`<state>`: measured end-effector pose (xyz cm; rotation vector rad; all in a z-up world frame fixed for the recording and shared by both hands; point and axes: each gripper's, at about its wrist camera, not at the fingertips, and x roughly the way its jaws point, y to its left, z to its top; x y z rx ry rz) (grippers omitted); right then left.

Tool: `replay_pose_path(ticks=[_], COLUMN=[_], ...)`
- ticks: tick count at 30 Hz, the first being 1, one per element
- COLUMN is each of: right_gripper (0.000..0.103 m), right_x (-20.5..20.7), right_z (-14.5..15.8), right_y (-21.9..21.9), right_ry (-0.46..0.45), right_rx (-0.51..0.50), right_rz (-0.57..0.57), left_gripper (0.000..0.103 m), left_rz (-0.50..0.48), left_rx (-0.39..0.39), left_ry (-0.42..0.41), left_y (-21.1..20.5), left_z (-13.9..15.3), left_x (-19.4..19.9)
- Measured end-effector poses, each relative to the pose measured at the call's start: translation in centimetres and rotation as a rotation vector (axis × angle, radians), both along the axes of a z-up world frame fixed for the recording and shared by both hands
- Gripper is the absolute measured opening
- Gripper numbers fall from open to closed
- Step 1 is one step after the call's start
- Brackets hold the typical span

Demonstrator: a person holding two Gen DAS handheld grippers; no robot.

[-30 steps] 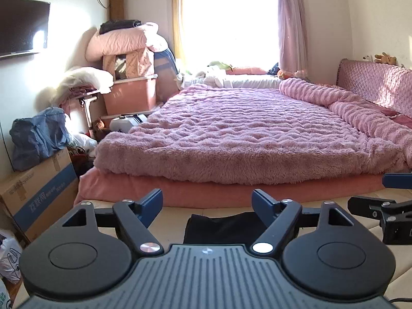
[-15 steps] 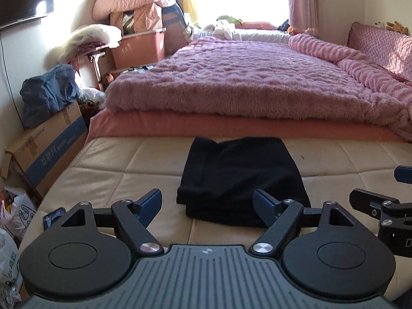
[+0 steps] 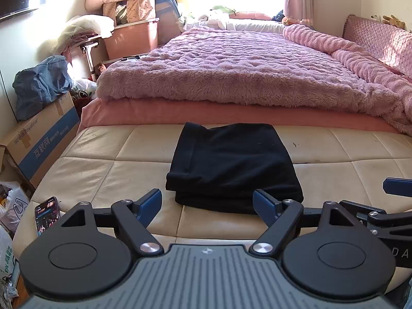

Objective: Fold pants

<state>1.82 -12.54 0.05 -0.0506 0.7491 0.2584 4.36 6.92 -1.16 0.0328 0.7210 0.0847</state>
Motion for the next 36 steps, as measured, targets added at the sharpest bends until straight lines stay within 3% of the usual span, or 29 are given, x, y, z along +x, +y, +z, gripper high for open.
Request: replay_pose_path(ticks=[36], right_gripper=[0.082], right_x=[-0.06], right_z=[0.11], right_y=[-0.1], right_ry=[0.0], right_rx=[-0.002], right_rz=[0.002], left_gripper=[0.094], left_rz=[-0.017], left_rx=[-0.004], left_ry=[-0.017], left_y=[-0.37], left_z=[0.75], left_x=[-0.11])
